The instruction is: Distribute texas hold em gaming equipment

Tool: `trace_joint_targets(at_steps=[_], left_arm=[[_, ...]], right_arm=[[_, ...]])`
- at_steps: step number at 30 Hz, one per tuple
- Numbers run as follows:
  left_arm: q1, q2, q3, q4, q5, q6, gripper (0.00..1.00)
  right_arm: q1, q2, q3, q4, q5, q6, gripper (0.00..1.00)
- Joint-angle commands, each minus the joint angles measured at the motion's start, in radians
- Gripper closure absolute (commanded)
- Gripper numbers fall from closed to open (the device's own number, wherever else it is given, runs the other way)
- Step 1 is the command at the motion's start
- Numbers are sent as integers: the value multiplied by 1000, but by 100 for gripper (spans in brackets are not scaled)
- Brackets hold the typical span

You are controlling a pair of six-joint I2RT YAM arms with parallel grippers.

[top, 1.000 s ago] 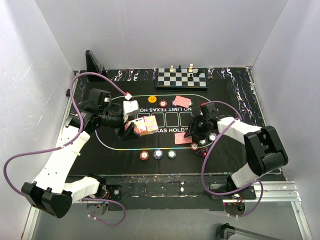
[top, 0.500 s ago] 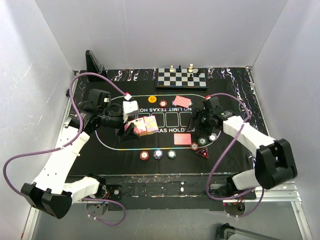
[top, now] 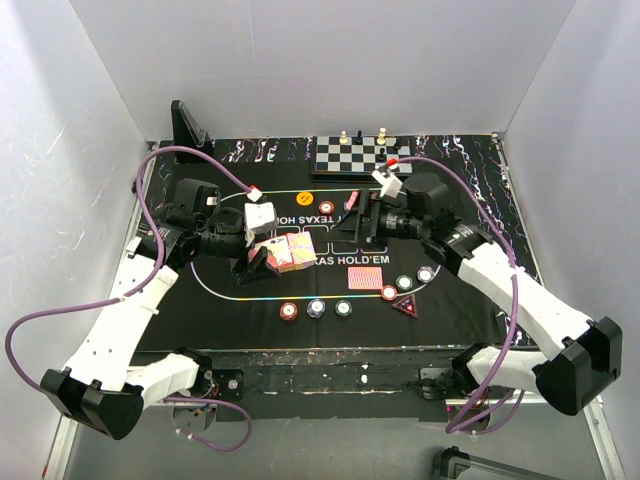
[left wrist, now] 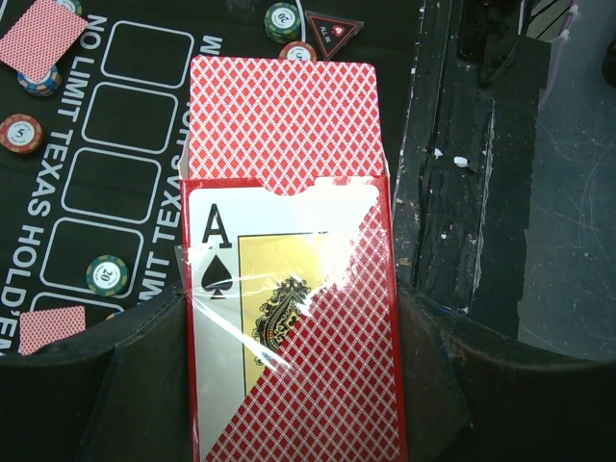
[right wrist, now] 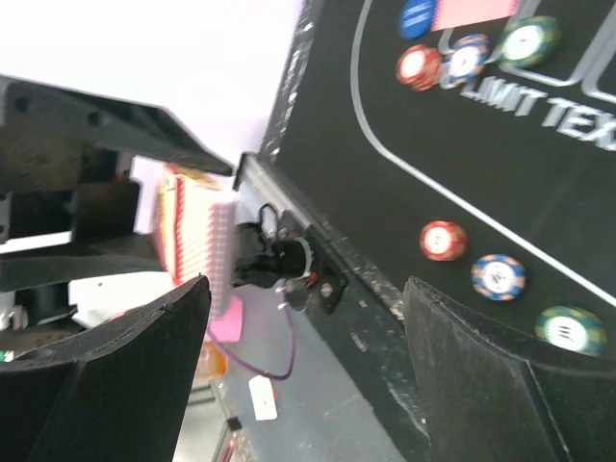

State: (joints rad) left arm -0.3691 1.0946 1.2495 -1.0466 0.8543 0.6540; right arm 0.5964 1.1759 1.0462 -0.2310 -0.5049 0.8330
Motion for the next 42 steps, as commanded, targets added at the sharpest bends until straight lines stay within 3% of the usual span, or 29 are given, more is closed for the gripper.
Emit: trace_joint_targets(at_steps=[1,15,22,29,42], left_arm=[[2,-30,-4,20,45,1,99],[2,-39,-5,31,42,-2,99],[2,-44,-15,54,40,-16,99],[2,-44,-18,66,38,-25,99],[2,-45,-16,72,40,-31,100]], right_arm=[[88,68,97,110,-53,66,12],[166,199,98,344,-121,193,10],[177,194,64,351,-141,193,24],[175,211,89,234,-167,167,43],[157,156,67,168,-159,152,55]])
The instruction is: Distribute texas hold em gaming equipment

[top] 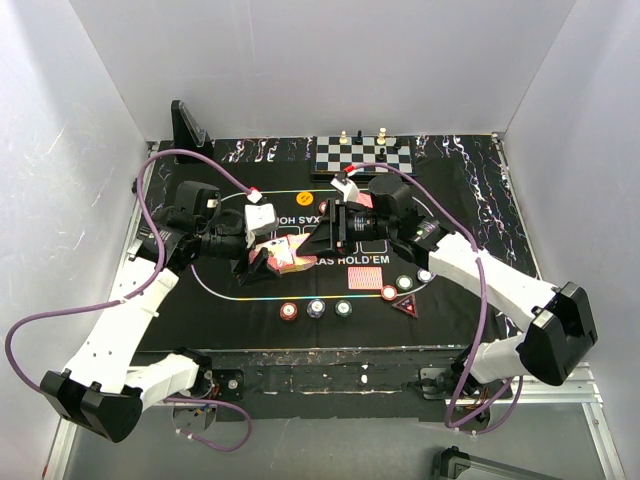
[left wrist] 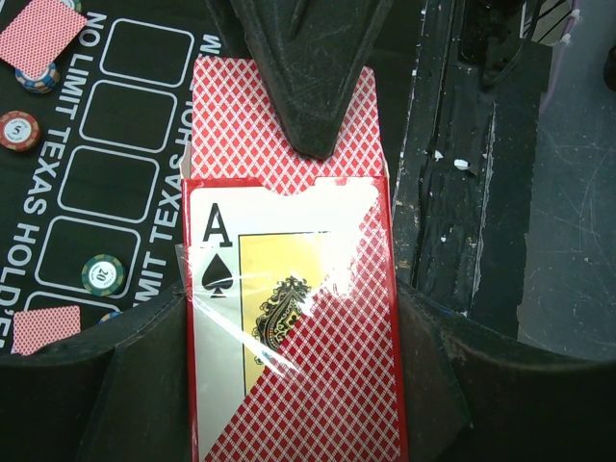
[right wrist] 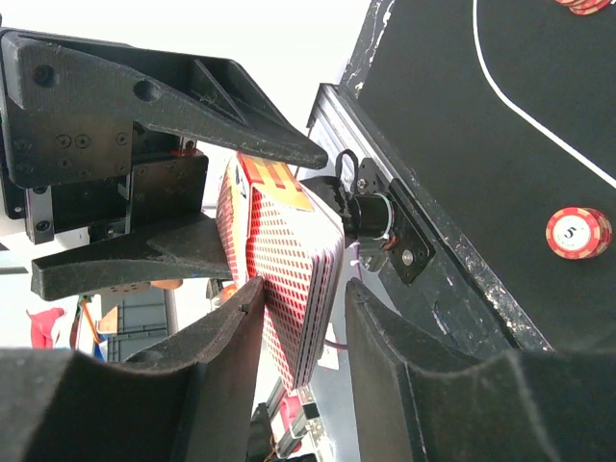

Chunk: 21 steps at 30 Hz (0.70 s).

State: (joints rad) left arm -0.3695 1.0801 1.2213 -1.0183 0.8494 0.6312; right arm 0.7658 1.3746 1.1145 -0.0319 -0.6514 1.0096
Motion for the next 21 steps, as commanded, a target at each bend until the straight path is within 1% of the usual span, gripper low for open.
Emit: trace_joint_targets(at_steps=[1,6,18,21], left_arm=[[3,-32,12,46,45,-10,100],[3,-34,10,52,50,-16,100],[3,-32,15,52,54,-19,100],[3,-36,14,53,53,-18,100]], right_arm=[[-14,-48,-4,-33,-13,-23,56],[-34,-74,-30,-33,-14,-14,61],[-86,-123,-64,-75,-17,-26,64],[-109,-146,-70,-88,-19,-31,69]])
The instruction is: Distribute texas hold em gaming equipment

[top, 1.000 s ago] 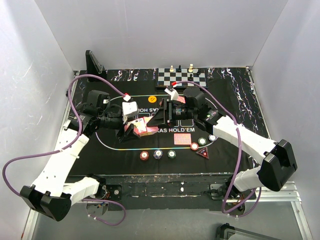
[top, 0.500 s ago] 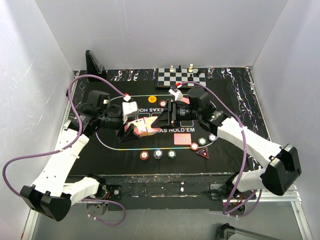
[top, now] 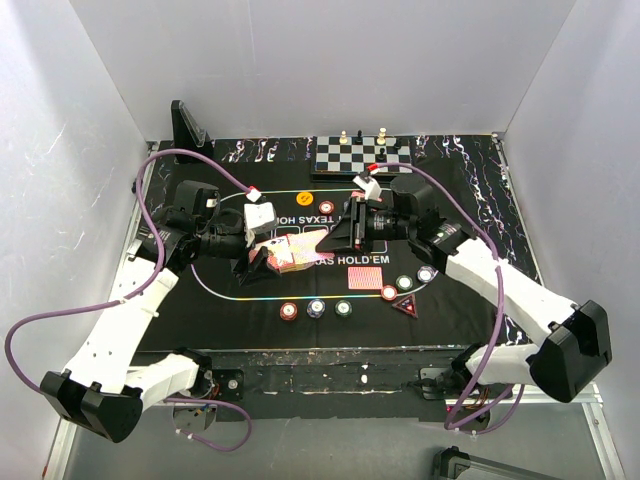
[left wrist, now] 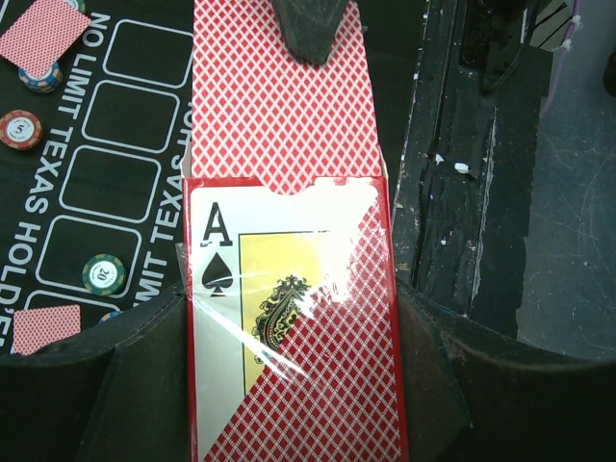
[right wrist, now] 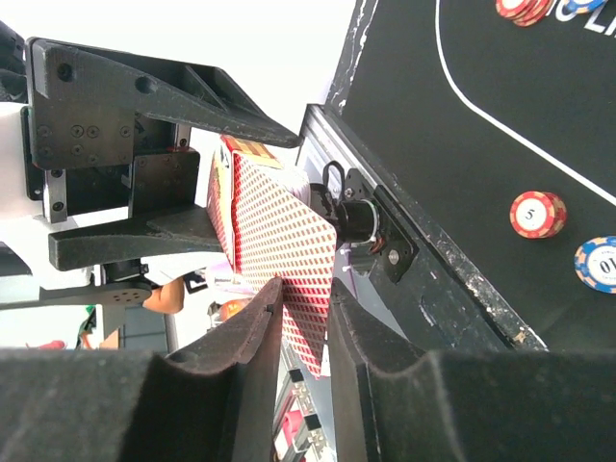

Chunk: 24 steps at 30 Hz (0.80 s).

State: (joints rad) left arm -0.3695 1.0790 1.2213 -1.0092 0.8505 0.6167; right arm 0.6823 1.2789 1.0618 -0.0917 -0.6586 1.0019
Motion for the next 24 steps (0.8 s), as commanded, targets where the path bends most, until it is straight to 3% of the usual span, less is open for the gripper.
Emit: trace_joint_targets(at_steps=[1,5,14,24], left_arm=[[3,-33,14,44,50,-3,100],[3,-31,12,46,48,-3,100],[3,-34,9,35,45,5,100],[1,-48,6,23,53,12,100]], right_arm=[[-35,-58,-19,-29,-15,-23,69],[-58,-79,-23,-42,-16,-22,71],[-165,-122,-11,-26,-73,4,99],[-283,12,93,21,-154,-16,99]])
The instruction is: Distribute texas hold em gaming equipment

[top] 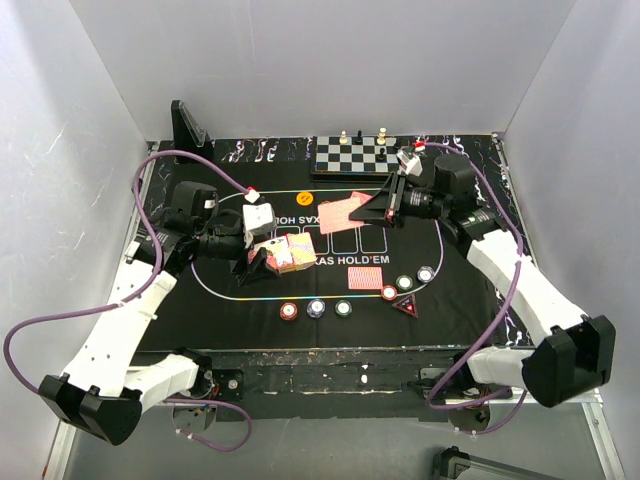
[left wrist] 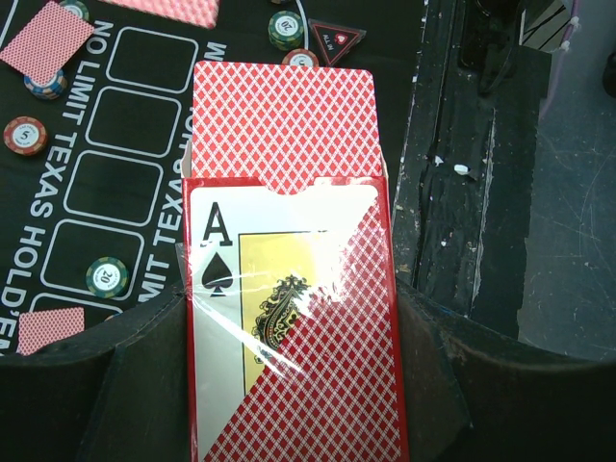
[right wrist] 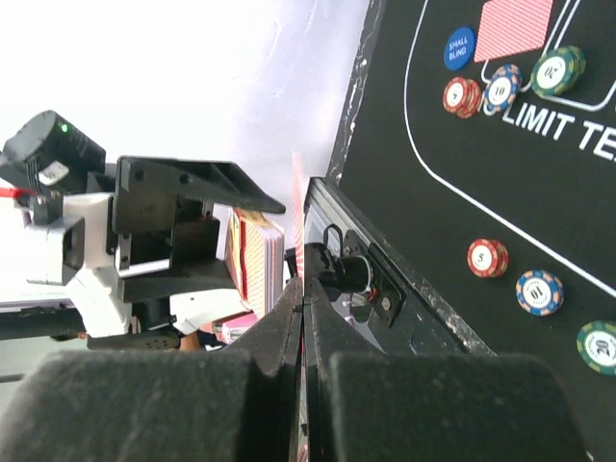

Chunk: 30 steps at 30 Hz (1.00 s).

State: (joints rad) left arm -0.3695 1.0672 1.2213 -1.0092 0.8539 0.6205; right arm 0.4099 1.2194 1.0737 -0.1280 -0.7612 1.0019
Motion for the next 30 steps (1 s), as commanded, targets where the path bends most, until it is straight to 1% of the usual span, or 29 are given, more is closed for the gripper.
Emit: trace_joint_targets(at_steps=[1,4,5,7,8,13,14,16,18,21,25,30], left_arm=[[3,-38,6,26,50,4,100],[3,-38,9,26,54,-4,100],[3,-39,14,24,57,-5,100],[3,-41,17,24,59,-11,100],[4,-42,18,24,59,-15,100],[4,-44,20,27,68,-28,100],[4,-46,20,26,66,-33,100],[4,-47,21,29,66,-38,100],[4,-50,21,35,68,-45,100],[6,-52,26,35,77,-53,100],[6,-56,21,35,86,-54,100],[6,-67,21,34,89,-54,100]], right_arm=[[-11,107,97,68,-58,-19,99],[1,253,147,119,-76,-17,99],[12,311,172,155,-76,-13,99],[47,432,242,169,-70,-17,99],[68,527,297,166,-69,-20,99],[182,880,637,81,-50,-31,99],[200,943,746,53,-43,-29,99],[225,1078,897,15,-30,-28,99],[240,1176,1014,-19,9,-34,99],[248,1276,1112,8,25,3,99],[260,1361,1186,21,40,30,99],[276,1394,1177,7,82,29,99]])
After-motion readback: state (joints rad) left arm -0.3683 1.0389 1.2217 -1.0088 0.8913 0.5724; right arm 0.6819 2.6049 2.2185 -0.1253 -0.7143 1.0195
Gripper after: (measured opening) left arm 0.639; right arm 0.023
